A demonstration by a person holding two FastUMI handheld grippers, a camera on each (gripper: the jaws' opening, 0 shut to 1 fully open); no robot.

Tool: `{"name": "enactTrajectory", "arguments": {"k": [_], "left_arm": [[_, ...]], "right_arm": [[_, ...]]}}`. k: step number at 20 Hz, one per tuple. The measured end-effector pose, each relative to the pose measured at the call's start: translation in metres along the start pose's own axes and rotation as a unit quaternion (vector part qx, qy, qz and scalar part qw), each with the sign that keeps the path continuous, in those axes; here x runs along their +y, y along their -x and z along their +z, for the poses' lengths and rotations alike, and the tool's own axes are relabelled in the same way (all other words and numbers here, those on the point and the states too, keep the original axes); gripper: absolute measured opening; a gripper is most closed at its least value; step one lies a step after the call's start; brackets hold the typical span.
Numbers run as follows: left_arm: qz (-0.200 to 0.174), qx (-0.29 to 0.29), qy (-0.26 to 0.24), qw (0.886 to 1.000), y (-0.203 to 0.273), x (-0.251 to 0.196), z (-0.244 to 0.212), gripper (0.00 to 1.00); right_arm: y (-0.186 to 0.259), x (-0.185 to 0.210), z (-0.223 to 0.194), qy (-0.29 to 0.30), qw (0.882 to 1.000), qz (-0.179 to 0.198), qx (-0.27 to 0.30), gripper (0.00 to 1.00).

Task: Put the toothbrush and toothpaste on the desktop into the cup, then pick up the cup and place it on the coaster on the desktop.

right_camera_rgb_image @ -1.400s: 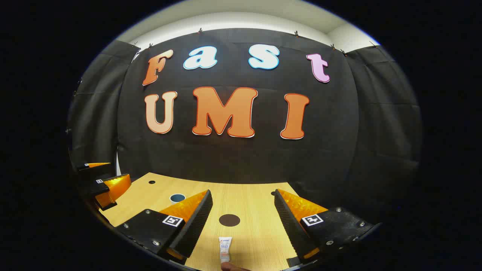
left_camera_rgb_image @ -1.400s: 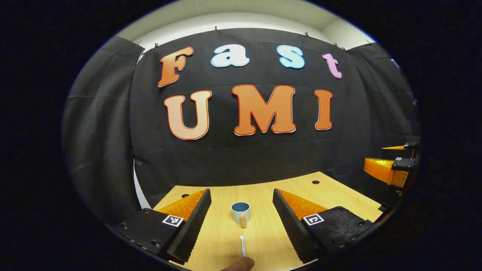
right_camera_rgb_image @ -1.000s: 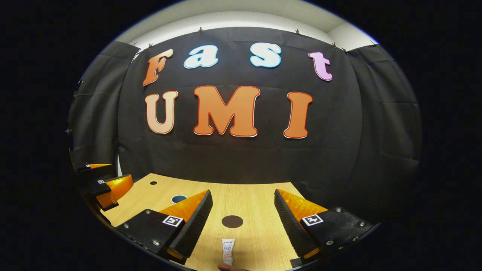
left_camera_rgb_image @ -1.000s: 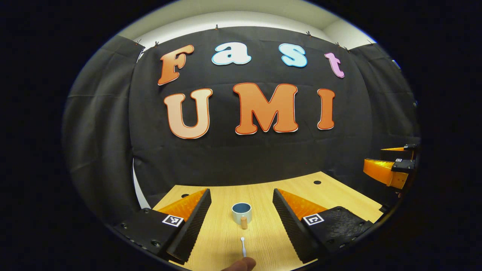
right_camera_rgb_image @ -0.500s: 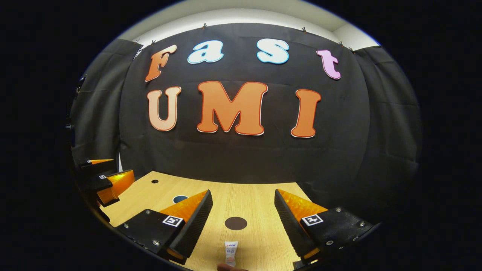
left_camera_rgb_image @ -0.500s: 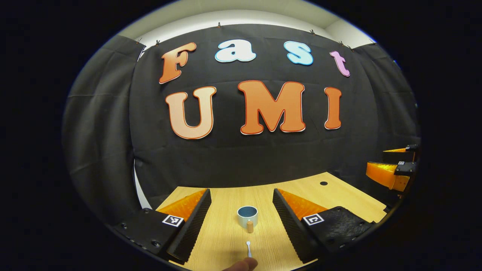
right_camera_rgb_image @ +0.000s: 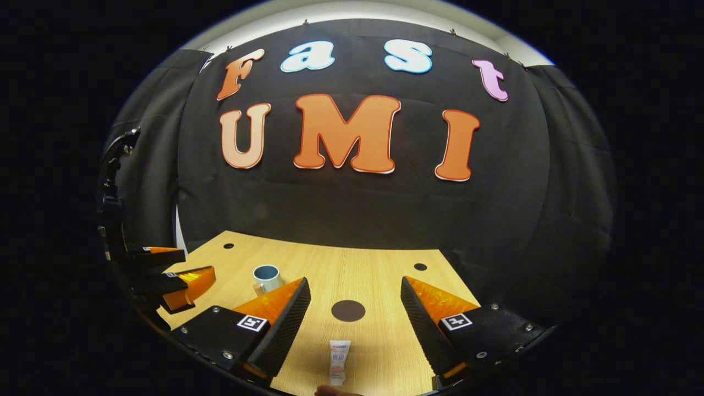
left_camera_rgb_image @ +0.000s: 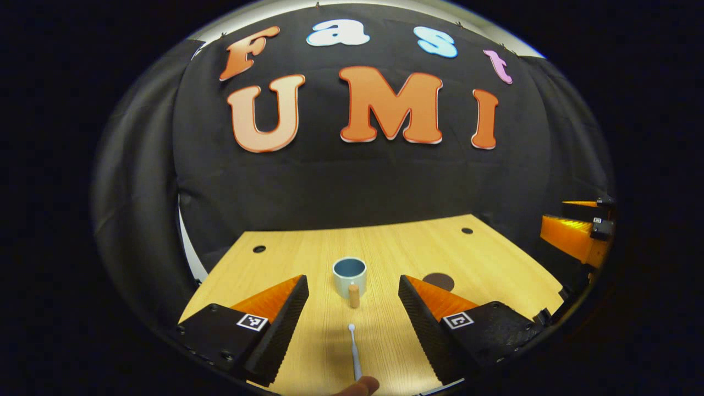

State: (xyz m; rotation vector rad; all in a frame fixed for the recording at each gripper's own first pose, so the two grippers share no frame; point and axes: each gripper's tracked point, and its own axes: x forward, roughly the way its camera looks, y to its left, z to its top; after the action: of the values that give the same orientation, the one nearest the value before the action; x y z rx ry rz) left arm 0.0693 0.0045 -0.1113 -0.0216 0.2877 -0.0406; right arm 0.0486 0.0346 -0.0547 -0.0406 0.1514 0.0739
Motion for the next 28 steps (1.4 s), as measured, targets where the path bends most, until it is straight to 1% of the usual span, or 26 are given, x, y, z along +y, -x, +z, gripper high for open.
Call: {"name": "enactTrajectory", "arguments": {"k": [3,6,8,10,12,13,17,18,19,21,22,23,24,25,26,27,28], "left_arm": [[-0.002,0.039,0.009,0.999,-0.017,-0.003,-0.04,0.98],[-0.002,0.11,0.016,0.994,-0.036,-0.012,-0.094,0.98],[-0.003,0.171,0.022,0.985,-0.052,-0.014,-0.132,0.98],[-0.007,0.226,0.039,0.973,-0.059,-0.018,-0.165,0.98],[-0.004,0.255,0.044,0.966,-0.069,-0.019,-0.177,0.95],[-0.002,0.263,0.046,0.964,-0.067,-0.019,-0.19,0.95],[0.005,0.285,0.052,0.957,-0.083,-0.013,-0.195,0.94],[0.01,0.286,0.047,0.957,-0.087,-0.009,-0.195,0.89],[0.015,0.288,0.045,0.956,-0.092,-0.007,-0.197,0.86],[0.024,0.299,0.042,0.953,-0.097,-0.007,-0.202,0.76],[0.027,0.304,0.039,0.951,-0.098,-0.006,-0.204,0.66],[0.027,0.308,0.039,0.95,-0.1,-0.007,-0.206,0.6],[0.028,0.311,0.039,0.949,-0.101,-0.007,-0.206,0.49],[0.027,0.315,0.038,0.948,-0.101,-0.007,-0.208,0.43],[0.027,0.311,0.035,0.949,-0.103,-0.006,-0.206,0.39],[0.028,0.313,0.031,0.949,-0.103,-0.006,-0.205,0.39],[0.034,0.313,0.031,0.949,-0.102,-0.003,-0.204,0.36]], "right_arm": [[-0.003,0.0,-0.024,0.005,1.0,0.003,0.03,0.99],[-0.002,0.0,-0.047,0.0,0.998,0.005,0.064,0.98],[-0.003,-0.001,-0.06,0.003,0.997,0.004,0.082,0.99],[-0.003,-0.002,-0.072,0.0,0.995,0.006,0.104,0.99],[-0.003,-0.007,-0.081,0.003,0.992,0.001,0.123,0.99],[-0.003,-0.009,-0.085,0.006,0.991,-0.001,0.13,0.99],[-0.007,-0.014,-0.095,0.005,0.989,-0.007,0.149,0.99],[-0.009,-0.012,-0.098,0.001,0.988,-0.006,0.154,0.98],[-0.01,-0.011,-0.101,-0.002,0.987,-0.006,0.159,0.99],[-0.012,-0.009,-0.106,-0.004,0.986,-0.005,0.167,0.99],[-0.013,-0.008,-0.108,-0.005,0.985,-0.004,0.171,0.99],[-0.014,-0.008,-0.11,-0.005,0.985,-0.005,0.173,0.99],[-0.016,-0.008,-0.112,-0.007,0.984,-0.006,0.177,0.99],[-0.016,-0.009,-0.114,-0.009,0.984,-0.006,0.18,0.99],[-0.018,-0.008,-0.115,-0.012,0.983,-0.007,0.184,0.99],[-0.018,-0.008,-0.117,-0.014,0.982,-0.007,0.187,0.99],[-0.019,-0.008,-0.119,-0.015,0.982,-0.007,0.19,0.99]]}}
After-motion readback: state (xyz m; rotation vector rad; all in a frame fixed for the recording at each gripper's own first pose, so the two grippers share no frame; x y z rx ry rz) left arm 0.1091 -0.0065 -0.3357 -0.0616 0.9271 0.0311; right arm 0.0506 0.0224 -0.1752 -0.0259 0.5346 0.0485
